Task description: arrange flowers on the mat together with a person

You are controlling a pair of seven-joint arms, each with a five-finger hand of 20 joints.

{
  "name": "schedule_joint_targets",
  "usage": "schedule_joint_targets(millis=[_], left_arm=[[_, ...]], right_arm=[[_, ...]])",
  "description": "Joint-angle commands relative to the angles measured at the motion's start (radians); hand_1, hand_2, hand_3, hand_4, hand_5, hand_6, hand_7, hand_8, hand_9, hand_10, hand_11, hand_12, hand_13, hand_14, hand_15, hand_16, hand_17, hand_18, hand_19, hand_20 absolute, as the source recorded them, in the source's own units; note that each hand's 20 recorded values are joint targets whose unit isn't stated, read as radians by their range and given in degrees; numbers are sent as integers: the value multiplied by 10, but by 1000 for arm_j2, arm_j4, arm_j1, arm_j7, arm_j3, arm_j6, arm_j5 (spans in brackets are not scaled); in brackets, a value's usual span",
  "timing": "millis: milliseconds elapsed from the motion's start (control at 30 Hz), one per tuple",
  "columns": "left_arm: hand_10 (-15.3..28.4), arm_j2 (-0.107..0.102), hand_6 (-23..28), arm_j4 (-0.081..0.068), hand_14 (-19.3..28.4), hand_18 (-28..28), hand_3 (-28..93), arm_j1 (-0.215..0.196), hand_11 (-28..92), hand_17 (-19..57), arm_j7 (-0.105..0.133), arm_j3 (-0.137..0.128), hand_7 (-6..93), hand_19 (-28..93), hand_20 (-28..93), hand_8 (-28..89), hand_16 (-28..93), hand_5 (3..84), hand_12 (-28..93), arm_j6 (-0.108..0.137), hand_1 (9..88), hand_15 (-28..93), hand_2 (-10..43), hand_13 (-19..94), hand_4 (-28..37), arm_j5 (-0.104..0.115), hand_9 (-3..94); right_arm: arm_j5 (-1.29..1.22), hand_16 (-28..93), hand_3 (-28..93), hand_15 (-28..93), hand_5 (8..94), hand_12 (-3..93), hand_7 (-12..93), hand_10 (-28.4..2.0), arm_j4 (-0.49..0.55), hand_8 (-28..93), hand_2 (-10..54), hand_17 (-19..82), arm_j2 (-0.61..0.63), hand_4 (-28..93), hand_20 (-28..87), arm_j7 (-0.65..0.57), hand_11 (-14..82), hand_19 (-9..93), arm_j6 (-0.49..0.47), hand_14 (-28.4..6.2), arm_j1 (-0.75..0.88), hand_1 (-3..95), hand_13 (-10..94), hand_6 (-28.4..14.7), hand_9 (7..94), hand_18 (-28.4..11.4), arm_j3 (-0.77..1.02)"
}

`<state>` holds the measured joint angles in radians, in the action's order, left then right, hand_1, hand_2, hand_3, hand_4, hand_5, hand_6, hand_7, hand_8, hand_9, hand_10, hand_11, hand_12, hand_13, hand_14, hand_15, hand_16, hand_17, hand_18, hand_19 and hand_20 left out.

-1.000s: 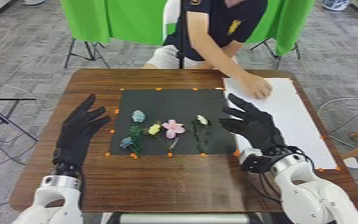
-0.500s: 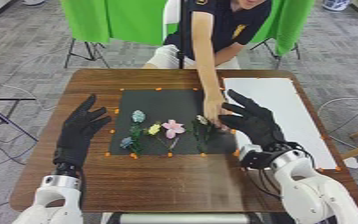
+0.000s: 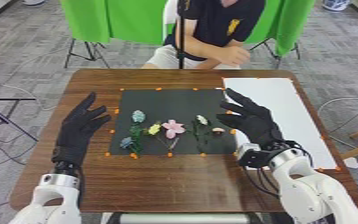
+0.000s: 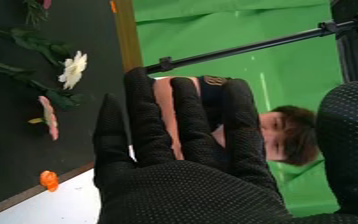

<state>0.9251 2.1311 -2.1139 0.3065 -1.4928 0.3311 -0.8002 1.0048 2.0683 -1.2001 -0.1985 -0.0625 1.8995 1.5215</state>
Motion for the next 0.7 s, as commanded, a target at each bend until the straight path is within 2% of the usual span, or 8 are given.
schedule_joint_targets(millis=[33, 100, 200, 267, 700], left_arm=[[171, 12, 26, 4, 250, 230, 792, -15, 215, -95, -17, -1, 107, 435, 118, -98, -84, 320, 86, -11, 213, 460, 61, 246, -283, -5, 345], [171, 15, 26, 3, 250, 230, 792, -12, 215, -95, -23, -3, 107, 435, 118, -98, -84, 320, 85, -14, 213, 460, 62, 246, -283, -10, 345], [171, 14, 26, 1, 250, 230, 792, -12, 216, -95, -18, 1, 107, 435, 118, -98, -84, 319, 86, -12, 213, 460, 62, 246, -283, -6, 345], [171, 6, 26, -1, 249, 230, 792, -9, 216, -95, -5, 8, 108, 435, 118, -98, -84, 319, 86, -6, 213, 460, 61, 247, -283, 0, 345], [172, 0, 26, -2, 251, 230, 792, 0, 220, -94, -4, 14, 108, 436, 118, -98, -85, 317, 85, -1, 213, 461, 62, 246, -283, 6, 346]], right_arm=[[4, 178, 777, 234, 349, 145, 111, -119, 5, -113, 54, -10, -9, -283, 176, 3, 48, 407, 4, -183, 10, 145, 313, 52, 389, -189, -3], [9, 177, 776, 234, 349, 145, 110, -119, 5, -113, 54, -10, -9, -283, 176, 4, 48, 407, 7, -184, 11, 146, 313, 51, 389, -189, -4], [5, 177, 776, 235, 350, 145, 110, -119, 5, -113, 54, -10, -10, -283, 176, 4, 48, 407, 9, -184, 12, 146, 313, 52, 390, -189, -4], [-2, 176, 776, 235, 350, 145, 110, -119, 2, -113, 54, -10, -10, -283, 176, 5, 47, 407, 9, -183, 6, 146, 314, 52, 390, -189, -5], [-6, 174, 776, 242, 353, 145, 110, -120, -2, -113, 55, -10, -12, -283, 176, 7, 48, 407, 12, -183, -5, 145, 319, 52, 393, -189, -11]])
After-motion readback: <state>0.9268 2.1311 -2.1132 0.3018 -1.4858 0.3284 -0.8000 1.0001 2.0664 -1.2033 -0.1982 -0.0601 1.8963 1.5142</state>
